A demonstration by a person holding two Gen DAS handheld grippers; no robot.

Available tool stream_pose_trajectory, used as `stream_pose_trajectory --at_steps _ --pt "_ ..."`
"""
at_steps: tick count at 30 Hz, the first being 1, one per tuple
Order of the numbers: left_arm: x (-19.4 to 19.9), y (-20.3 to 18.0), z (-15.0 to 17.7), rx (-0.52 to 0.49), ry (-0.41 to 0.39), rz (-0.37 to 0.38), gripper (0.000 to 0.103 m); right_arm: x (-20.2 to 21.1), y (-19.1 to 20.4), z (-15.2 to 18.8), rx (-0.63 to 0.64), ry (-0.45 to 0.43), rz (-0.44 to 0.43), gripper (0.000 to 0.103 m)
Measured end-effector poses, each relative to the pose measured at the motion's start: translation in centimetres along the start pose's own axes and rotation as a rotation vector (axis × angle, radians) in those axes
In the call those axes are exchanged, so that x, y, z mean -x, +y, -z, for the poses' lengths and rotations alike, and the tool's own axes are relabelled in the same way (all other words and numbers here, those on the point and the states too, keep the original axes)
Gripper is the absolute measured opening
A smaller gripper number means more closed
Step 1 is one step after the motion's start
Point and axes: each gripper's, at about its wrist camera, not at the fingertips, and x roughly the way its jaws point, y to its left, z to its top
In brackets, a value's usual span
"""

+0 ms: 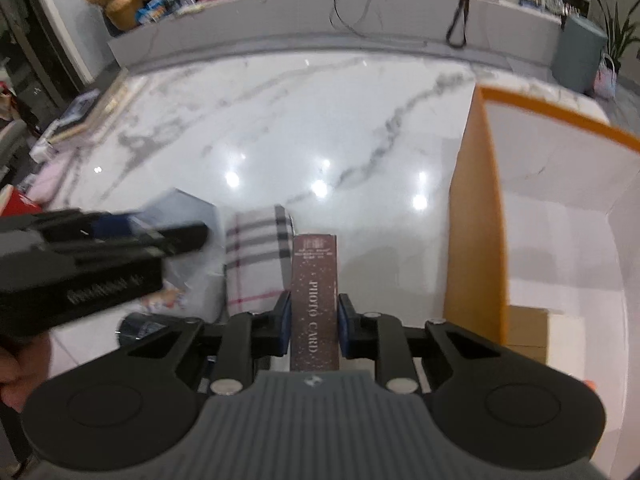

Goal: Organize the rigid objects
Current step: 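Carry the cube box with the left gripper while the right carries the PHOTO CARD box over the orange box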

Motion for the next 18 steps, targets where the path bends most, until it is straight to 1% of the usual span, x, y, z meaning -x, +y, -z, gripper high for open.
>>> stream_pose_trajectory --at_steps 3,6,13,15,18 --pt "1.0 -2.2 -0.3 -0.04 -0.007 0.045 0.054 2.4 -0.4 0.1 0.009 -0.047 -0.016 0.021" --pt "2.3 -3.8 -0.7 -0.051 -0.023 0.079 0.054 4.7 -1.2 0.1 -0.003 -0.082 -0.016 0.021" --pt "5.1 -7.2 -2.2 -0.075 -0.065 0.16 0.054 10.7 -4.9 0.8 -0.056 -0.195 -0.01 0.021" --pt "5.4 -8.7 -2.4 -0.103 -0.076 0.187 0.054 12.3 -6.5 1.3 -0.076 -0.217 0.007 0.021" --pt "5.5 -11.7 -2.9 -0.178 -0.092 0.232 0.054 13.9 -9.2 2.2 -0.124 -0.236 0.029 0.021"
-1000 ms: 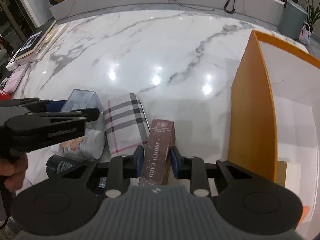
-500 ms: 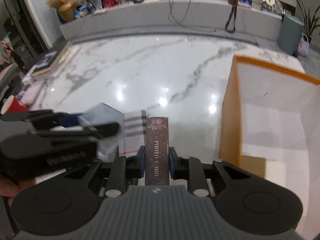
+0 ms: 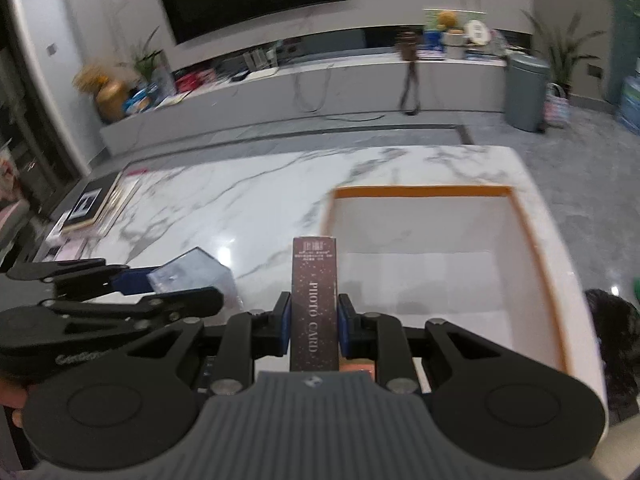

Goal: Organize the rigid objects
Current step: 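Carry the cube box with the left gripper while the right carries the PHOTO CARD box over the orange box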

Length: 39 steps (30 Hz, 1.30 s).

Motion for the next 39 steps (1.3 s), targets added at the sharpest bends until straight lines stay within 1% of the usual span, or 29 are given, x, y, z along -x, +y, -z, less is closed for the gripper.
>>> stream_pose_trajectory --at_steps 3,6,10,12,15,20,23,26,28,31,33,36,39 --pt "-1.0 -2.3 -0.9 -0.068 0.002 0.03 0.054 1.1 -2.8 0.2 -0.043 -0.016 0.033 0.021" --pt "-2.7 -3.9 -1.7 -0.142 0.025 0.031 0.054 1.2 -5.4 0.3 -0.075 -0.011 0.06 0.021" --pt "-6.5 -4.9 -3.2 -0.182 0.102 0.033 0.054 -0.2 -8.0 0.7 -0.119 0.03 0.058 0.021" --pt "-8.6 -5.6 -3.7 -0.234 0.147 0.02 0.055 -1.1 -8.9 1.1 -0.119 0.053 0.064 0.021" --pt "-10.9 -6.9 -3.7 -0.302 0.196 -0.001 0.054 -2.5 -10.0 1.4 -0.118 0.089 0.06 0.021" --pt "-14.4 -7.1 -3.4 -0.399 0.26 -0.026 0.055 -4.6 -11.1 0.9 -0.116 0.113 0.063 0.021" --pt "-16.4 -7.0 -3.1 -0.412 0.311 -0.051 0.055 -5.8 -11.4 0.4 -0.117 0.109 0.053 0.021" --pt "-18.1 -6.8 -3.2 -0.428 0.345 -0.063 0.055 -7.4 -11.7 0.0 -0.125 0.111 0.037 0.021" --pt "-19.1 -6.9 -3.3 -0.436 0.368 -0.087 0.055 -8.5 -11.9 -0.4 -0.144 0.114 0.029 0.021" --pt "-20.0 -7.0 -3.4 -0.418 0.414 -0.119 0.055 -10.1 -12.6 -0.8 -0.212 0.113 0.003 0.021" --pt "-20.6 -7.2 -3.3 -0.429 0.435 -0.127 0.055 -11.0 -13.1 -1.1 -0.272 0.105 -0.012 0.021" --pt "-21.2 -7.5 -2.8 -0.46 0.459 -0.156 0.055 -12.2 -13.2 -1.5 -0.318 0.079 -0.018 0.021" --pt "-21.5 -7.8 -2.6 -0.485 0.467 -0.158 0.055 -13.3 -13.3 -1.6 -0.356 0.072 -0.038 0.021"
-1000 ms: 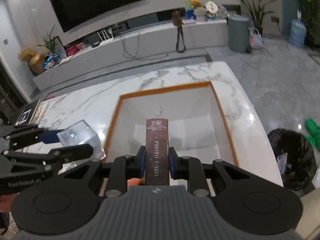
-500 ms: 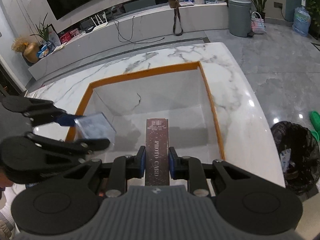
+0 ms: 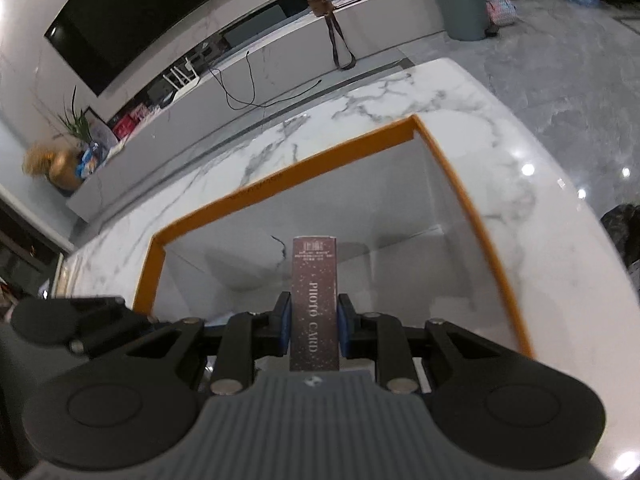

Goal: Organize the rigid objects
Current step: 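Carry the cube box with the left gripper while the right carries the PHOTO CARD box over the orange box, then lower the cube box into the orange box with the left gripper while the right lowers the PHOTO CARD box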

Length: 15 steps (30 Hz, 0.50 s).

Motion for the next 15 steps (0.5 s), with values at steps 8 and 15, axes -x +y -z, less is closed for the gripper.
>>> stream_pose_trajectory --at_steps 8,15 --pt "-0.2 -0.6 0.4 -0.094 0.007 -0.006 0.059 -2.3 0.1 1.3 -0.012 0.065 -0.016 0.022" --pt "0.6 0.8 0.5 -0.051 -0.014 0.06 0.056 -2.0 0.0 1.5 -0.01 0.058 -0.028 0.022"
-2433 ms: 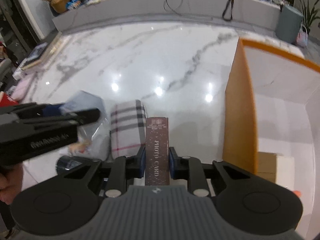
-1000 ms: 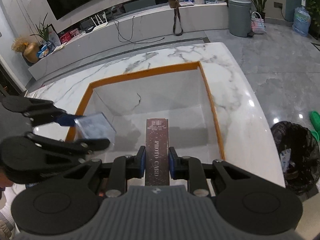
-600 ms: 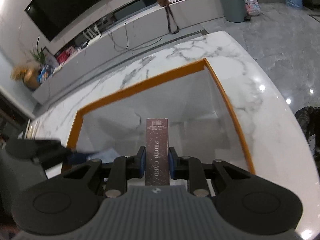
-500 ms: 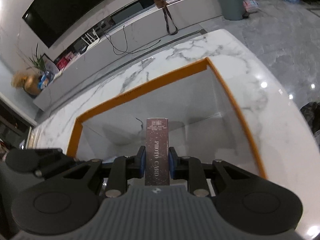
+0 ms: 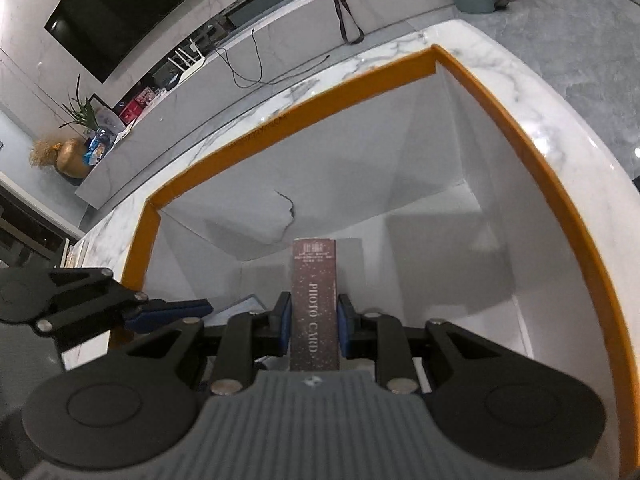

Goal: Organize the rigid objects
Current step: 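Lower the cube box into the orange box with the left gripper while the right lowers the PHOTO CARD box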

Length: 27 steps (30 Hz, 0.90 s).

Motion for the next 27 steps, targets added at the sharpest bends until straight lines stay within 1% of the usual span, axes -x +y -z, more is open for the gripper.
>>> stream_pose_trajectory --at_steps 2,4,7,10,12,13,15,20,23,27 --pt "0.2 0.4 0.0 0.02 0.006 0.035 0.054 0.2 -0.2 0.1 -0.008 -0.018 0.004 0.022" --pt "0.3 0.6 -0.1 0.023 0.012 0.051 0.05 0.4 -0.4 0.0 -0.019 -0.03 0.001 0.022" --pt "0.5 0.9 -0.1 0.039 0.032 0.095 0.049 0.7 -0.7 0.2 -0.023 -0.039 0.0 0.022" --pt "0.6 1.6 -0.3 0.072 0.051 0.108 0.045 0.9 -1.2 0.3 -0.041 -0.032 -0.03 0.022" --pt "0.5 1.8 -0.4 0.104 0.051 0.098 0.045 1.0 -1.5 0.2 -0.054 -0.036 -0.053 0.022" --pt "0.5 1.9 -0.5 0.104 0.05 0.086 0.045 1.2 -1.6 0.3 -0.06 -0.04 -0.059 0.022" --pt "0.6 1.8 -0.6 0.088 0.046 0.065 0.04 1.3 -1.7 0.3 -0.069 -0.041 -0.073 0.022" --pt "0.1 1.2 -0.8 0.051 0.057 0.032 0.036 1.0 -1.9 0.2 -0.088 -0.034 -0.088 0.022" --pt "0.0 0.7 -1.0 0.014 0.053 0.041 0.036 0.5 -2.2 0.2 -0.102 -0.011 -0.092 0.022" --pt "-0.3 0.6 -1.7 0.022 0.067 0.022 0.036 0.0 -2.9 0.2 -0.141 0.025 -0.138 0.022"
